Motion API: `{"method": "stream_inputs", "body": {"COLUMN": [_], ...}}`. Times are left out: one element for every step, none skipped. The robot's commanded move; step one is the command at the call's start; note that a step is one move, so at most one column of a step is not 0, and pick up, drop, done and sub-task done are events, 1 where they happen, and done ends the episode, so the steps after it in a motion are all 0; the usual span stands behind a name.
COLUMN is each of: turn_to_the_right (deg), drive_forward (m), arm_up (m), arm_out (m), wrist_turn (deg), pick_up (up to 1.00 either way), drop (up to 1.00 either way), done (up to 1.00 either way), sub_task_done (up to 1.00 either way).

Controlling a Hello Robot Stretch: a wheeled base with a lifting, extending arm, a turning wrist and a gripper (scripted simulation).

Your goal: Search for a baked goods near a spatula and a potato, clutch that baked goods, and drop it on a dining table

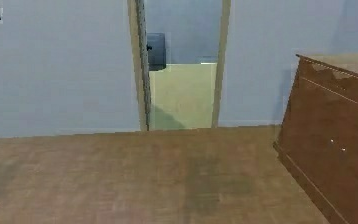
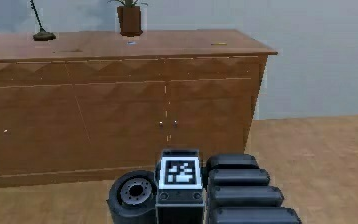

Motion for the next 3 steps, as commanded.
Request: {"method": "stream_inputs", "body": {"turn_to_the_right": [3.0,0.0,0.0], "drive_forward": [0.00,1.00,1.00], "arm_up": [0.00,0.00,0.00], "arm_out": [0.00,0.00,0.00], "wrist_turn": [0.0,0.0,0.0], "pick_up": [0.00,0.00,0.00], "drop": [0.00,0.00,0.00], "done": [0.00,0.00,0.00], "sub_task_done": [0.00,0.00,0.00]}}
